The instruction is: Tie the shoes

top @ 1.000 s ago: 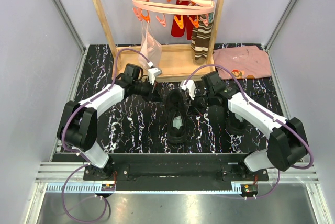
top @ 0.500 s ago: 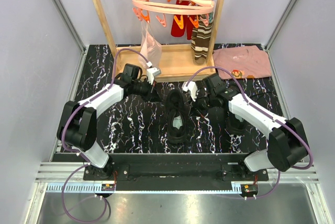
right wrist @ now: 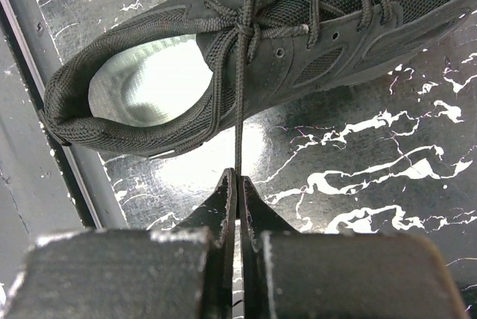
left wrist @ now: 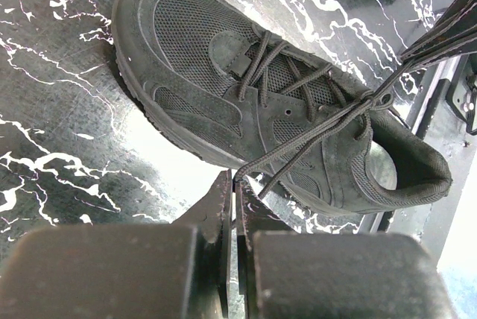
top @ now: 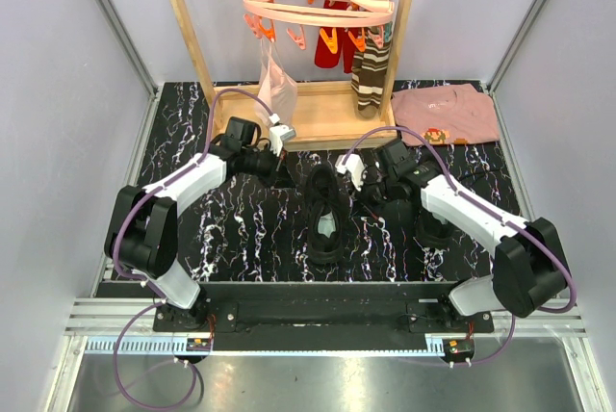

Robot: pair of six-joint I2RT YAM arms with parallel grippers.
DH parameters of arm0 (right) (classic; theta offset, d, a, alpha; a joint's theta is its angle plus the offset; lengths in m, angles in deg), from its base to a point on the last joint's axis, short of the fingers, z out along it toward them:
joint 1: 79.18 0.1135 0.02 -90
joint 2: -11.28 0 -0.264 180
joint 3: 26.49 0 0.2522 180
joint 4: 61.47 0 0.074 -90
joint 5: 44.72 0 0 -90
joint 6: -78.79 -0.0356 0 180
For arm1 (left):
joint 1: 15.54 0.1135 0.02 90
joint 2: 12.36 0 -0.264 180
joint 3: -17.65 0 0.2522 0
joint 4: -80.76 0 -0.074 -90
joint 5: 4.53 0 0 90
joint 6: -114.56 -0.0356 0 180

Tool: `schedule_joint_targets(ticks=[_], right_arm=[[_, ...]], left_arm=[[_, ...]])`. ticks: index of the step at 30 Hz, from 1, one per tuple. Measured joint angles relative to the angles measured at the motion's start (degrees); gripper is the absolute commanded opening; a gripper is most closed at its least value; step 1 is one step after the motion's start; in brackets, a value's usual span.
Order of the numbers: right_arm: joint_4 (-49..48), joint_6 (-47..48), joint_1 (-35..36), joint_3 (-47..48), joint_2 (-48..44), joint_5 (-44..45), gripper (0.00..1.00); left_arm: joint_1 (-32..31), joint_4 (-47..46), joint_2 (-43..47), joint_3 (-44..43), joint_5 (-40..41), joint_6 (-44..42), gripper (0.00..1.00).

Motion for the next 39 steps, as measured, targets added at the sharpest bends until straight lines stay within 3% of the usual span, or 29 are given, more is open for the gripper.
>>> schedule_joint_targets(ticks=[14,16,17,19,20,26,27,29,30,32,39], right_arm=[[-0.63,1.07,-0.46,-0.48,-0.07,-0.17,0.0],[-0.24,0.79,-0.5,0.22,0.83,-0.55,0.07],[-0.07,0.37,-0.55,0.9,1.55,-0.74,0.17],[0.59,-0.92,-0.79,2.43,2.93,-1.31,0.32],[0.74,-1.46,-0.87,3.3,3.54,-1.44,0.48],[0.87,-4.0,-0.81,7.58,3.87,-2.38,0.94],[0.9,-4.68,-0.83,7.93,3.32,-2.64,1.0],[0.94,-5.57,-0.81,8.57,1.11,-2.56,1.0],[1.03,-6.36,-0.81,8.98,-0.42,-2.43,1.0],[1.33,-8.22,-0.87,10.64,-3.06,-1.53,1.0],[0.17,-20.02,-7.21,16.13,-11.28,2.75,1.0]], left_arm=[[0.07,0.72,-0.83,-0.22,-0.2,-1.11,0.0],[0.0,0.7,-0.83,-0.22,-0.33,-1.18,0.0],[-0.11,0.7,-0.83,-0.22,-0.31,-1.16,0.02],[-0.96,0.52,-0.68,-0.22,0.09,-1.05,0.13],[-1.64,0.28,-0.42,-0.22,0.79,-0.66,0.26],[-4.94,-1.22,3.65,-0.22,3.56,2.56,0.66],[-4.92,-1.14,4.76,-0.22,4.02,2.58,0.68],[-4.59,-0.9,7.85,-0.22,5.35,2.99,0.78],[-4.28,-0.52,9.94,-0.26,5.86,3.21,0.92],[-3.61,0.59,13.49,-0.92,6.38,3.17,0.99],[5.07,10.14,21.44,-8.48,9.64,3.91,0.99]])
